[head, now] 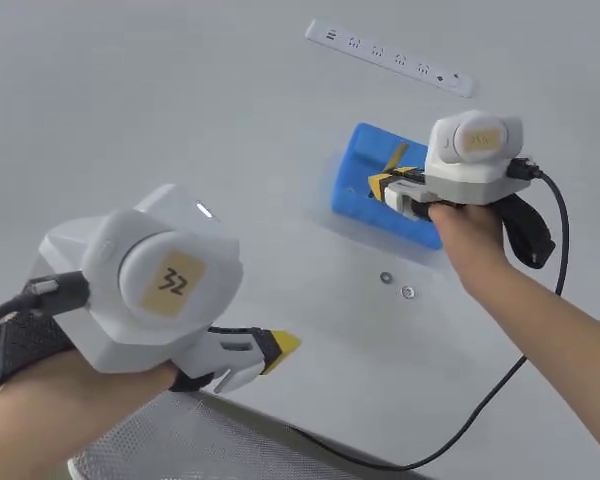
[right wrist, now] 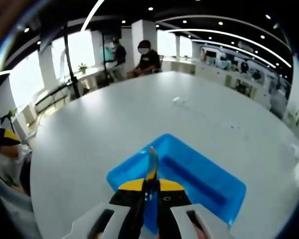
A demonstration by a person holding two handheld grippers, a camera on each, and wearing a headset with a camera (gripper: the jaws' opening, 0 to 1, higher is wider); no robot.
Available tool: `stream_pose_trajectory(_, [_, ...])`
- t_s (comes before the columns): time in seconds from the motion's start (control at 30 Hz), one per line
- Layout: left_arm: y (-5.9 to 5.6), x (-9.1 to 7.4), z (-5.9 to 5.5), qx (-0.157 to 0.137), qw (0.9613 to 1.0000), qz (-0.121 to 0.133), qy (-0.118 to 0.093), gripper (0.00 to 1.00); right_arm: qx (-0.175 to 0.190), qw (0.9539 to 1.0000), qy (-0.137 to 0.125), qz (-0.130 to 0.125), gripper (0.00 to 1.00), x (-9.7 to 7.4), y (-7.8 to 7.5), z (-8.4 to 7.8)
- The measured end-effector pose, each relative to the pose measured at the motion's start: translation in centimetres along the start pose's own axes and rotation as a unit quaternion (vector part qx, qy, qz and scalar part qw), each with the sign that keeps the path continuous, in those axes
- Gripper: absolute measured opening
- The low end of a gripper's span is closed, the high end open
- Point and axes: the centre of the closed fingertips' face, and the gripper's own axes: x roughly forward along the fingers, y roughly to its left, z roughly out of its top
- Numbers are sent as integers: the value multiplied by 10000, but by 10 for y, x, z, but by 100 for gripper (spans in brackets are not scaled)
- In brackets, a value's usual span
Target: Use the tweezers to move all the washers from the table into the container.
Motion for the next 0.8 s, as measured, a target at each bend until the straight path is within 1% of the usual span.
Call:
stream_pose_trajectory(0.2, [1, -1, 1, 31, 10000, 21, -6, 95, 3, 10000, 8, 36, 4, 1, 2, 1])
stream_pose_trajectory(0.37, [1, -1, -1, 36, 10000, 34, 23, 95, -45, 9999, -83, 58, 5, 0, 1, 5])
stream_pose_trajectory(0.47, [0, 0, -1, 39, 10000, 15, 43, 95, 12, 9999, -127, 105, 5, -1, 0, 7])
stream_pose_trajectory(0.6, [-1, 2, 1, 76, 10000, -9, 53, 95, 45, 9998, -172, 97, 5, -1, -1, 10])
stream_pose_trajectory(0.67, [-2, 3, 2, 77, 10000, -29, 37, 95, 52, 9997, -215, 102, 5, -5, -2, 12])
stream_pose_trajectory(0.73, [-2, 3, 3, 97, 9999, -35, 40, 95, 47, 9996, -263, 131, 5, -10, 1, 18])
stream_pose_trajectory(0.8, [-2, 4, 4, 103, 9999, -42, 27, 95, 70, 9994, -320, 115, 5, -16, 0, 18])
